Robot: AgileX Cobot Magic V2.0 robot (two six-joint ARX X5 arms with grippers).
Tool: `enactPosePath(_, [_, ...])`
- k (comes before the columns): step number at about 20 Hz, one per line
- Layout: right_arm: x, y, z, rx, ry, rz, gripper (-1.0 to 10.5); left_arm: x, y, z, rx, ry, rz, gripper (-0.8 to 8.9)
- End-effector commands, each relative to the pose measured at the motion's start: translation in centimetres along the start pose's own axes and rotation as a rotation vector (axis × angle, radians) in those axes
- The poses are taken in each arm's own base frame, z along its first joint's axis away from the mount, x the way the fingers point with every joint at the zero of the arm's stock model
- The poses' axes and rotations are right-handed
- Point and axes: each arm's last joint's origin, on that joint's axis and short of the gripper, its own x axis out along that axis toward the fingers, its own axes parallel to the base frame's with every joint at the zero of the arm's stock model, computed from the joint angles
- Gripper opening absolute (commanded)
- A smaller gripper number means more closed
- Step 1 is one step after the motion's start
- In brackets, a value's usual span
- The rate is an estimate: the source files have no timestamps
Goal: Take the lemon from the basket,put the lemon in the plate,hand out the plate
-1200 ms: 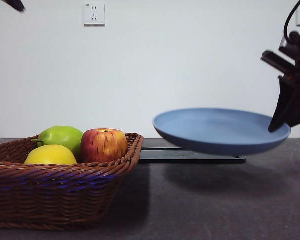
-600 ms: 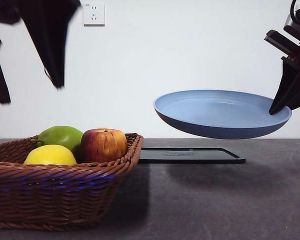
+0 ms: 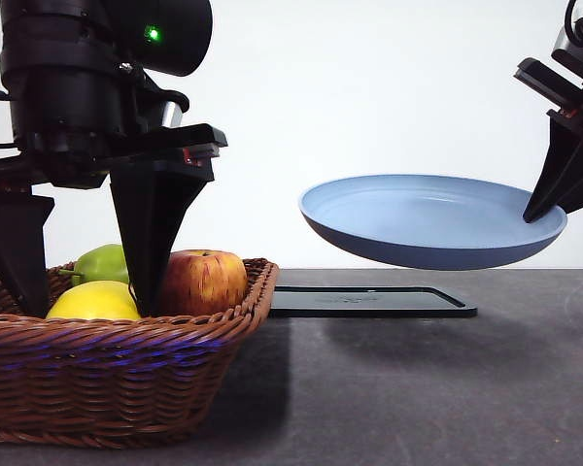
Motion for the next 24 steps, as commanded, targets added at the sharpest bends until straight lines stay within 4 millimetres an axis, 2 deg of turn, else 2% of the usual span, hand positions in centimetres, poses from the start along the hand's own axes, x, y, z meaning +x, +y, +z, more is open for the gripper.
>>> enactPosePath(1, [-0.2, 0.3, 0.7, -0.01, -0.028, 0.01, 0.1, 0.1, -0.4, 0.5, -0.006, -0.024, -0.007, 4.02])
enactPosePath(10, [-0.2, 0.3, 0.9, -0.021, -0.053, 0.014, 0.1, 3.0, -0.8, 1.4, 0.048, 0.056, 0.024, 3.95])
enactPosePath(11, [-0.2, 0.3, 0.9, -0.021, -0.053, 0.013, 0.1, 3.1, -0.8, 1.3, 0.056, 0.061, 0.027, 3.27])
enactPosePath(13, [-0.2, 0.3, 0.9, -0.021, -0.053, 0.013, 0.1, 3.1, -0.9, 1.2, 0.079, 0.067, 0.03, 1.1])
enactPosePath(14, [-0.2, 0.3, 1.0, -0.022, -0.054, 0.014, 0.1, 3.1, -0.8, 1.1, 0.083, 0.072, 0.04, 0.49])
enactPosePath(16, [-0.2, 0.3, 1.0, -0.024, -0.059, 0.015, 0.1, 2.4, -0.9, 1.2, 0.13, 0.095, 0.047, 0.19])
enactPosePath(18, [-0.2, 0.4, 1.0, -0.003, -0.058, 0.017, 0.1, -0.4, -1.6, 2.0, 0.174, 0.067, 0.034, 0.19])
enactPosePath(23, [0.3, 1.3, 0.5, 0.009, -0.01, 0.034, 0.1, -12.6, -4.4, 3.4, 0.322, -0.288, -0.124, 0.21])
enactPosePath(24, [0.4, 1.6, 0.3, 0.007, 0.009, 0.041, 0.1, -14.2, -4.9, 3.4, 0.352, -0.343, -0.146, 0.21])
